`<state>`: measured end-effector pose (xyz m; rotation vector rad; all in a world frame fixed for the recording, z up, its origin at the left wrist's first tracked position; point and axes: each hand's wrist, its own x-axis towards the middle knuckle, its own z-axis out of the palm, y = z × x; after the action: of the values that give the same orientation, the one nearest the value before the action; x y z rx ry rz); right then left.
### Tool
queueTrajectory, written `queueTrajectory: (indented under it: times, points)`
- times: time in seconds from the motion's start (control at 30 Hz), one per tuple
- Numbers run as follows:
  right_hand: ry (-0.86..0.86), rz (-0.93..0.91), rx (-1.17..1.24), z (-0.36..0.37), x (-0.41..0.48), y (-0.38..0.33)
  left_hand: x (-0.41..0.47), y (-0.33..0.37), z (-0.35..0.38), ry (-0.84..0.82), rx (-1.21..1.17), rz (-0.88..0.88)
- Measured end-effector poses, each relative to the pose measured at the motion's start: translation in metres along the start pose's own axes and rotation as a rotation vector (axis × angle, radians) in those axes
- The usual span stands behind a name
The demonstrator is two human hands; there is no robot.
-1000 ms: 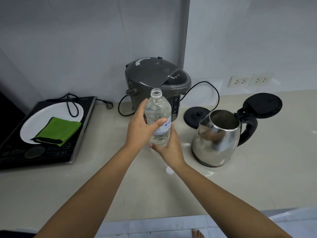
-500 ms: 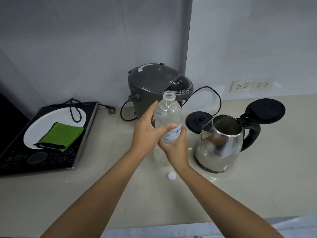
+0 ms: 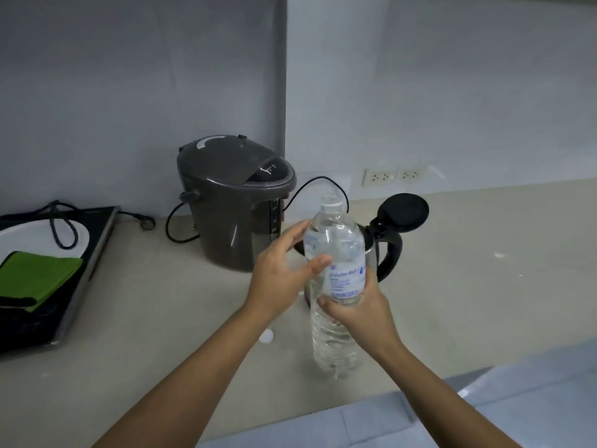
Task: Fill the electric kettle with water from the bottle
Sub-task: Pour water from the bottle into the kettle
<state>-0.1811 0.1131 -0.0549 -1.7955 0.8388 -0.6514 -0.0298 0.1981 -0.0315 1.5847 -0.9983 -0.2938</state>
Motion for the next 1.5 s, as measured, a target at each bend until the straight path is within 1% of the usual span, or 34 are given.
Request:
queueTrajectory:
  times: [0.1,0.2,0.3,0.37,0.5,0.73,0.97,1.13,1.5]
  points:
    - [-0.018,0.020,-0.133,-0.036,-0.005,0.011,-0.003,-0.007,0.025,0.051,-0.028,-0.032]
    - [-0.057,0.036,-0.234,-0.071,-0.007,0.022,-0.001,-0.028,0.050,0.131,-0.010,-0.141]
    - [-0.096,0.051,-0.307,-0.101,-0.007,0.031,-0.003,-0.045,0.076,0.113,0.024,-0.302]
    - [-0.127,0.064,-0.343,-0.117,-0.004,0.037,-0.006,-0.048,0.092,0.092,0.006,-0.358]
    - [-0.197,0.086,-0.414,-0.142,0.003,0.048,-0.002,-0.059,0.112,0.108,-0.039,-0.351]
    - [-0.311,0.126,-0.520,-0.159,0.021,0.056,0.000,-0.061,0.125,0.174,0.024,-0.331]
    - [-0.371,0.156,-0.573,-0.166,0.043,0.048,-0.002,-0.057,0.122,0.203,0.064,-0.357]
    - [-0.418,0.161,-0.611,-0.172,0.057,0.040,-0.001,-0.065,0.121,0.186,0.015,-0.362]
    - [-0.511,0.151,-0.751,-0.186,0.069,0.022,0.000,-0.067,0.124,0.207,0.013,-0.363]
